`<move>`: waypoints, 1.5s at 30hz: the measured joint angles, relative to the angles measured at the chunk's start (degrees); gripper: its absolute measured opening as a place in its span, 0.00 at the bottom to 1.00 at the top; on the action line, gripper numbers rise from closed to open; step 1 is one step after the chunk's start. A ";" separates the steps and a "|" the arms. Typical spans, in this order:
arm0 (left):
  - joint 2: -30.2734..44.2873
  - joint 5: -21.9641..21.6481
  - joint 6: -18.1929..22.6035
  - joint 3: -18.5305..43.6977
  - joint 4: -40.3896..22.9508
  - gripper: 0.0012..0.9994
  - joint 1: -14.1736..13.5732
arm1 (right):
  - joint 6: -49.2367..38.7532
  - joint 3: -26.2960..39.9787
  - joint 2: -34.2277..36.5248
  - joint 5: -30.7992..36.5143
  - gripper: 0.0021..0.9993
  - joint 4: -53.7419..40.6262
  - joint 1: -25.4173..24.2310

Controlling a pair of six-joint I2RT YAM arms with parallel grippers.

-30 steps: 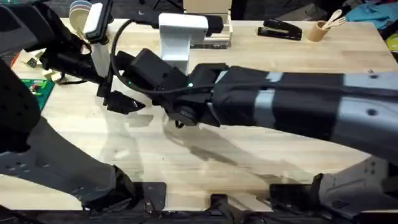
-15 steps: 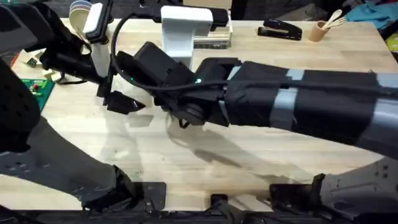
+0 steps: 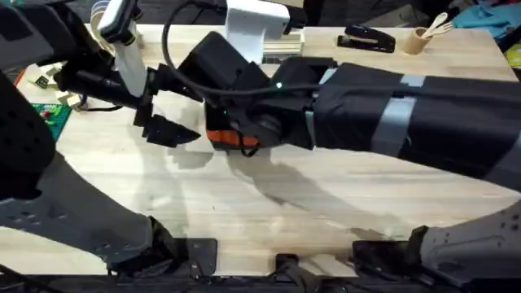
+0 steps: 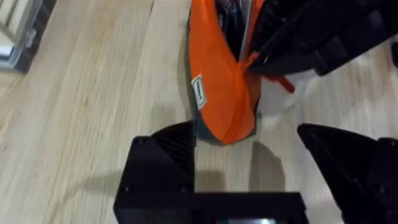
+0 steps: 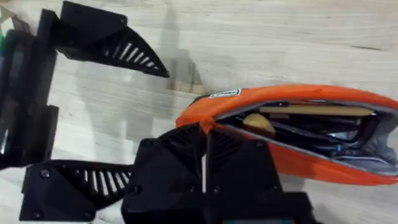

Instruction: Unzip the bag, pick up the pens from the table one at a time and place them inside, then zip the bag closed.

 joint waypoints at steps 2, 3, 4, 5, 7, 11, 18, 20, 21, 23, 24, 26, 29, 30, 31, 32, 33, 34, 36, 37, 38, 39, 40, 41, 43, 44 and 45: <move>0.02 0.60 0.02 0.00 0.14 0.99 -2.17 | 0.02 0.00 -0.05 -1.14 0.03 0.03 -0.61; 0.02 0.62 0.01 0.00 0.37 0.99 -2.69 | 0.02 0.00 -0.15 -1.29 0.03 0.00 -0.64; 0.02 0.62 0.00 0.00 0.69 0.99 -3.26 | 0.02 0.00 -0.28 -1.39 0.03 -0.01 -0.66; 0.00 0.62 -0.03 0.00 0.92 0.99 -3.71 | 0.02 0.00 -0.39 -1.49 0.03 -0.06 -0.68; 0.02 0.62 -0.65 0.00 2.06 0.99 -4.57 | 0.02 0.00 -0.42 -1.58 0.03 -0.08 -0.79; 0.82 0.82 -2.64 0.04 3.21 0.99 -6.02 | 0.02 0.00 -0.42 -2.07 0.03 -0.01 -1.31; 5.28 2.02 -3.75 0.04 3.57 0.99 -8.18 | 0.02 0.00 -0.43 -2.67 0.03 0.03 -1.90; 6.49 2.06 -3.92 0.04 3.59 0.99 -8.77 | 0.02 0.00 -0.42 -2.80 0.03 0.01 -1.98; 7.16 2.08 -3.94 0.04 3.61 0.99 -9.11 | 0.02 0.00 -0.42 -2.82 0.03 0.03 -2.01; 8.15 2.32 -4.07 0.04 3.68 0.99 -9.57 | 0.02 0.00 -0.42 -2.82 0.03 0.01 -2.01; 8.51 2.73 -4.11 0.04 3.68 0.99 -9.74 | 0.02 0.00 -0.42 -2.84 0.03 0.01 -2.01; 8.91 3.85 -4.17 0.04 3.71 0.99 -9.93 | 0.02 0.00 -0.42 -2.84 0.03 0.02 -2.01; 8.96 5.33 -4.32 0.04 3.72 0.99 -9.98 | 0.02 0.00 -0.42 -2.84 0.03 0.01 -2.01; 8.96 5.57 -4.33 0.04 3.72 0.99 -9.98 | 0.02 0.00 -0.42 -2.84 0.03 0.02 -2.01; 8.96 5.75 -4.33 0.04 3.72 0.99 -9.98 | 0.02 0.00 -0.42 -2.84 0.03 0.01 -2.01; 8.96 5.96 -4.33 0.04 3.70 1.00 -9.98 | 0.02 0.00 -0.42 -2.84 0.03 0.01 -2.01; 8.96 6.15 -4.37 0.04 3.70 0.99 -9.98 | 0.02 0.00 -0.42 -2.84 0.03 0.01 -2.01; 8.96 6.15 -4.38 0.04 3.71 0.98 -9.97 | 0.02 0.00 -0.42 -2.84 0.03 0.01 -2.01; 8.96 6.08 -4.49 0.04 3.70 0.91 -9.96 | 0.02 0.00 -0.42 -2.84 0.03 0.01 -2.01; 8.96 5.96 -4.54 0.04 3.71 0.86 -9.96 | 0.02 0.00 -0.43 -2.84 0.03 0.01 -2.01; 8.96 5.16 -4.54 0.04 3.71 0.75 -9.96 | 0.02 -0.01 -0.42 -2.93 0.03 0.01 -2.01; 8.96 5.01 -4.55 0.04 3.73 0.70 -9.96 | 0.02 0.00 -0.42 -3.02 0.03 0.01 -2.01; 8.96 4.92 -4.53 0.04 3.76 0.65 -9.96 | 0.02 0.00 -0.42 -3.04 0.03 0.01 -2.01; 8.96 4.83 -4.58 0.07 3.81 0.60 -9.96 | 0.02 0.00 -0.42 -3.07 0.03 -0.01 -2.01; 8.96 4.66 -4.64 0.11 4.33 0.25 -9.96 | 0.02 0.00 -0.42 -3.26 0.03 -0.05 -2.01; 8.96 4.58 -4.64 0.11 4.30 0.16 -9.96 | 0.02 0.00 -0.43 -3.24 0.03 -0.04 -2.01; 8.96 4.60 -4.70 0.11 4.31 0.10 -9.96 | 0.02 0.00 -0.42 -3.22 0.03 -0.06 -2.01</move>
